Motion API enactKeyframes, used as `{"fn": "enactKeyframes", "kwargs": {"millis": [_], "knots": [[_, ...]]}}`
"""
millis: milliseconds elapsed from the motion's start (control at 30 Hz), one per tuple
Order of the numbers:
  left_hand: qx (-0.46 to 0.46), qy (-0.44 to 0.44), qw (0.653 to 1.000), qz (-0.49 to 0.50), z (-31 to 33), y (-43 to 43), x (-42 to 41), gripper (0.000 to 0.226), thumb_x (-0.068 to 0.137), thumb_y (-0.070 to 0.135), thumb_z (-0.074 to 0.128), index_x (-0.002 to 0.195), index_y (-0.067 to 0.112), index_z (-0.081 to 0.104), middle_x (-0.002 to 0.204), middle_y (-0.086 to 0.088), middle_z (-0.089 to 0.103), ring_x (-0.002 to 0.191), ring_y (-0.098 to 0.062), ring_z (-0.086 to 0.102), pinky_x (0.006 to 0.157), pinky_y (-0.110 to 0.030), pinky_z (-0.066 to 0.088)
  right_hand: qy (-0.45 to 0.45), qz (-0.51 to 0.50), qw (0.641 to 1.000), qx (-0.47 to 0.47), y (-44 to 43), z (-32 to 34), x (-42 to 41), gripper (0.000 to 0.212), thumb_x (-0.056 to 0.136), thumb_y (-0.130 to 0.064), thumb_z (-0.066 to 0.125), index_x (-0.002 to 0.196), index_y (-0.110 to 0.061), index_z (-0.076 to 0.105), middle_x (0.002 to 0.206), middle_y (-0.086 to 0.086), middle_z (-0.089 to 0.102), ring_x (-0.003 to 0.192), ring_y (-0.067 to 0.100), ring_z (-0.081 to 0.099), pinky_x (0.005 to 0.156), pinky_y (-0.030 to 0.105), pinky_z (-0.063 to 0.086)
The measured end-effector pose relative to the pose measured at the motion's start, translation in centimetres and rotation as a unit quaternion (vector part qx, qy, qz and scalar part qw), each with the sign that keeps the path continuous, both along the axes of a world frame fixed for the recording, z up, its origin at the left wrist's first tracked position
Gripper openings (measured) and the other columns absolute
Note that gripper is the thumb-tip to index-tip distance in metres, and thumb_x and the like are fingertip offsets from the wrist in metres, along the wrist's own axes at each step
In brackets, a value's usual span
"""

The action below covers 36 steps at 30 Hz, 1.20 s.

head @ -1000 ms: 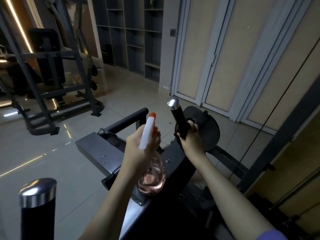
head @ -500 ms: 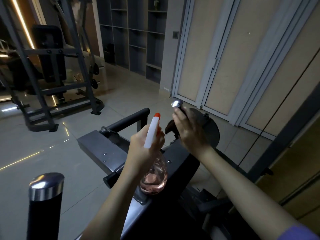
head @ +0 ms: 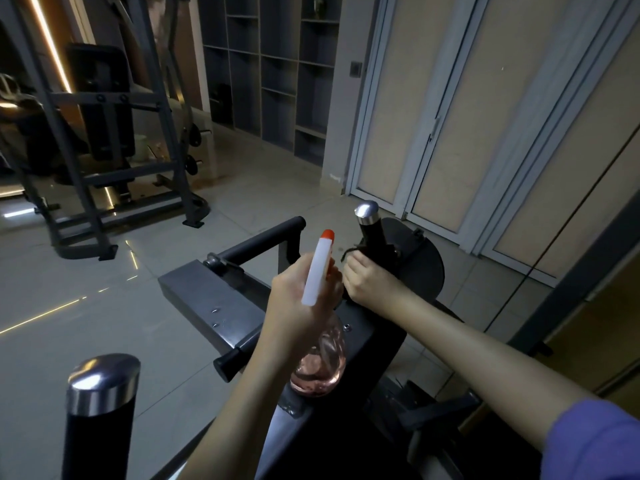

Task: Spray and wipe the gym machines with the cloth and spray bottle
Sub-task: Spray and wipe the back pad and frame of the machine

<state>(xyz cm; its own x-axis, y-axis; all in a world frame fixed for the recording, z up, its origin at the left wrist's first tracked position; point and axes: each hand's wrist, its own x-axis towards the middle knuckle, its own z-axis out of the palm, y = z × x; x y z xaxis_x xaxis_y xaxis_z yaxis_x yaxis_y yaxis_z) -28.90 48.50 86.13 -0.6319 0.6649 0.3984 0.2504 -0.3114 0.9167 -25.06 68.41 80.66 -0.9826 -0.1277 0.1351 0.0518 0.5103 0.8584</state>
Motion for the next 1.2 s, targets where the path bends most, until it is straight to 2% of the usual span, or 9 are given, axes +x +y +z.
{"fn": "enactKeyframes", "kwargs": {"millis": [167, 400, 533, 600, 667, 700, 933, 1067, 1200], "knots": [[-0.004, 0.001, 1.0, -0.008, 0.1, -0.2, -0.1, 0.033, 0.08, 0.054, 0.053, 0.054, 0.033, 0.045, 0.051, 0.013, 0.039, 0.051, -0.009, 0.033, 0.055, -0.032, 0.029, -0.06, -0.072, 0.987, -0.132, -0.8, -0.5, 0.5, 0.017, 0.049, -0.012, 0.081, 0.057, -0.016, 0.066, 0.059, 0.0, 0.061, 0.06, 0.019, 0.058, 0.072, 0.03, 0.049], [-0.007, 0.012, 1.0, -0.001, -0.2, -0.1, -0.2, 0.032, 0.081, 0.052, 0.052, 0.058, 0.031, 0.044, 0.055, 0.011, 0.039, 0.053, -0.012, 0.034, 0.054, -0.033, 0.029, 0.043, -0.133, 0.857, -0.496, -1.3, -0.6, 3.5, 0.028, 0.083, -0.002, 0.053, 0.109, -0.004, 0.061, 0.112, 0.009, 0.059, 0.11, 0.026, 0.053, 0.096, 0.029, 0.036], [0.001, 0.028, 1.0, -0.003, -0.4, 0.0, -0.1, 0.043, 0.079, 0.051, 0.051, 0.073, 0.008, 0.051, 0.063, 0.001, 0.047, 0.054, -0.01, 0.043, 0.052, -0.024, 0.036, 0.377, -0.187, 0.602, -0.679, -2.2, 0.1, 5.6, 0.025, 0.094, -0.014, 0.053, 0.118, -0.007, 0.057, 0.117, 0.007, 0.056, 0.111, 0.022, 0.056, 0.09, 0.029, 0.044], [0.008, 0.019, 1.0, -0.007, -0.3, 0.0, -0.1, 0.049, 0.078, 0.052, 0.052, 0.076, 0.002, 0.051, 0.065, -0.003, 0.048, 0.056, -0.011, 0.045, 0.052, -0.02, 0.038, 0.535, -0.212, 0.401, -0.713, -2.3, 1.6, 5.7, 0.046, 0.098, -0.026, 0.048, 0.138, -0.005, 0.04, 0.138, 0.015, 0.046, 0.127, 0.032, 0.045, 0.101, 0.037, 0.039], [0.008, 0.007, 1.0, -0.015, -0.1, 0.0, 0.0, 0.047, 0.078, 0.053, 0.054, 0.073, 0.007, 0.05, 0.064, 0.001, 0.047, 0.056, -0.009, 0.045, 0.053, -0.018, 0.039, 0.599, -0.182, 0.223, -0.748, -1.2, 3.3, 4.8, 0.058, 0.099, -0.035, 0.042, 0.149, -0.014, 0.02, 0.149, 0.013, 0.033, 0.133, 0.032, 0.038, 0.108, 0.043, 0.033], [0.008, 0.001, 1.0, -0.016, 0.0, 0.1, 0.0, 0.042, 0.078, 0.053, 0.055, 0.07, 0.012, 0.049, 0.062, 0.005, 0.045, 0.054, -0.008, 0.044, 0.052, -0.017, 0.038, 0.601, -0.158, 0.19, -0.76, -0.8, 3.7, 4.1, 0.06, 0.1, -0.039, 0.039, 0.15, -0.018, 0.015, 0.151, 0.012, 0.03, 0.134, 0.031, 0.036, 0.108, 0.043, 0.031], [0.003, -0.007, 1.0, -0.009, 0.1, 0.0, 0.0, 0.025, 0.085, 0.033, 0.054, 0.061, 0.029, 0.047, 0.052, 0.013, 0.043, 0.047, -0.005, 0.039, 0.047, -0.016, 0.033, 0.494, -0.203, 0.372, -0.759, -0.2, -0.1, 2.7, 0.046, 0.104, -0.03, 0.026, 0.143, -0.007, 0.036, 0.142, 0.015, 0.044, 0.131, 0.028, 0.042, 0.101, 0.032, 0.034], [0.006, -0.013, 1.0, -0.012, -0.1, 0.2, -0.1, 0.027, 0.092, 0.02, 0.057, 0.067, 0.021, 0.047, 0.051, 0.013, 0.043, 0.046, -0.001, 0.037, 0.046, -0.013, 0.032, 0.421, -0.221, 0.504, -0.721, 0.3, -1.7, 5.1, 0.035, 0.102, -0.025, 0.031, 0.122, -0.003, 0.051, 0.124, 0.016, 0.05, 0.107, 0.026, 0.052, 0.075, 0.027, 0.039], [0.005, 0.006, 1.0, 0.0, -0.3, 0.2, -0.1, 0.019, 0.086, 0.025, 0.056, 0.069, 0.021, 0.05, 0.052, 0.014, 0.046, 0.045, 0.001, 0.038, 0.045, -0.011, 0.031, 0.394, -0.231, 0.508, -0.73, 0.5, -2.2, 5.3, 0.04, 0.101, -0.031, 0.033, 0.131, -0.007, 0.046, 0.132, 0.014, 0.044, 0.111, 0.027, 0.049, 0.081, 0.029, 0.035]]}}
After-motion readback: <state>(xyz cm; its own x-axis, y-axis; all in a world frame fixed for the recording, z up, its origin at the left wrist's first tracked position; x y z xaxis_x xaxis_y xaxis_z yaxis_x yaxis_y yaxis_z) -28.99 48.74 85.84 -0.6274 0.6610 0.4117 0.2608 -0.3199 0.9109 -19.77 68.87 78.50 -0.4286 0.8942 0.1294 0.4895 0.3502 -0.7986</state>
